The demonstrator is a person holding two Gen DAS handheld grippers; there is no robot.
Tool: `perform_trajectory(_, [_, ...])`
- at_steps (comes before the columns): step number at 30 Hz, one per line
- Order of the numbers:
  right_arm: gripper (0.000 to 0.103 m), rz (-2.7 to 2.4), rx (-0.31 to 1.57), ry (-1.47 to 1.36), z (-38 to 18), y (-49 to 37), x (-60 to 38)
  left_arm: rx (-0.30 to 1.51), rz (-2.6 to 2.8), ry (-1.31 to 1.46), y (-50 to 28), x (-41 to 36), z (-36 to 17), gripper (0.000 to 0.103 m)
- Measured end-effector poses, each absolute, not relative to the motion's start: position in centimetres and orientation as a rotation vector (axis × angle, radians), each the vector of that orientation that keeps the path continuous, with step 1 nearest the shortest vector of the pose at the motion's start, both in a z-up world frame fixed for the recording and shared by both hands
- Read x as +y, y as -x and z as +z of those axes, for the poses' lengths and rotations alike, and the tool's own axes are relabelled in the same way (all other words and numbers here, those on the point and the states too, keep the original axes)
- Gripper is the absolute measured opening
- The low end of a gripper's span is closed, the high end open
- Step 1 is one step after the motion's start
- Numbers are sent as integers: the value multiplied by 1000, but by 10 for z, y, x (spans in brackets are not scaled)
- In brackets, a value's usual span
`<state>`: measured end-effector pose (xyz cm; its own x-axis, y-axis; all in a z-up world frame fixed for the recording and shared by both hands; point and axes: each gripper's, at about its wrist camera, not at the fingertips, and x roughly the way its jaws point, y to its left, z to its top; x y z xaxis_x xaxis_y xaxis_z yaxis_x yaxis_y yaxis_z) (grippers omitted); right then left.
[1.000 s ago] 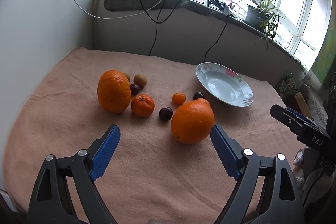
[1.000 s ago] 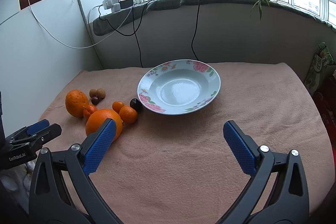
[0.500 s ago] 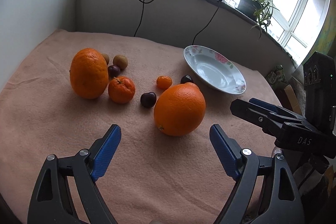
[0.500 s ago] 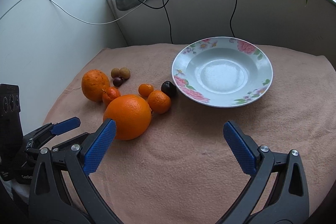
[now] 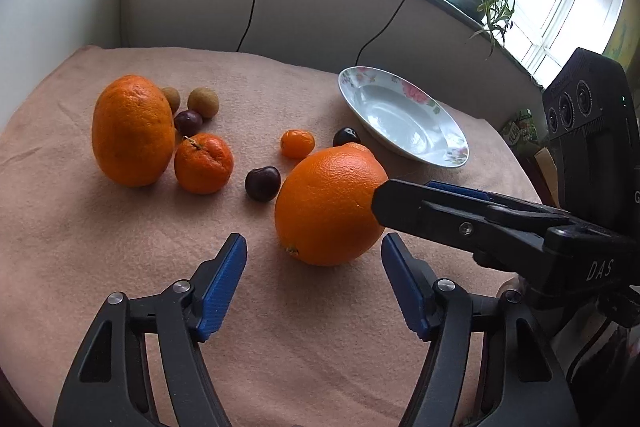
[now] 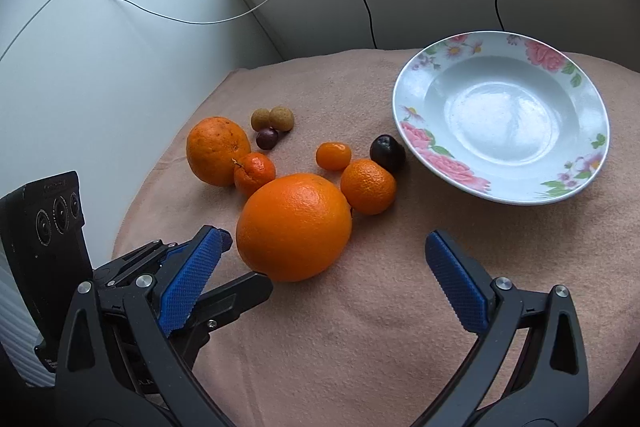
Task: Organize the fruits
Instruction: 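Move the open right gripper toward the large orange, then close the right gripper on the large orange and lift it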
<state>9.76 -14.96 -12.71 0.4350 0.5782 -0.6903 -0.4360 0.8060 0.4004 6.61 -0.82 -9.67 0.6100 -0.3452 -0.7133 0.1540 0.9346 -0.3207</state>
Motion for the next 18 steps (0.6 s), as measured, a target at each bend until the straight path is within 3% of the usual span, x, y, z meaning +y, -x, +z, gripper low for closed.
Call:
perform_trajectory(13, [96,688,991,-220,-141,-107,-134,893,-316,242,-76,-13,-105,66])
perform_trajectory(18, [88,691,1015,-232,-145,-110,-131,898,-318,236,-79,-15,-106,66])
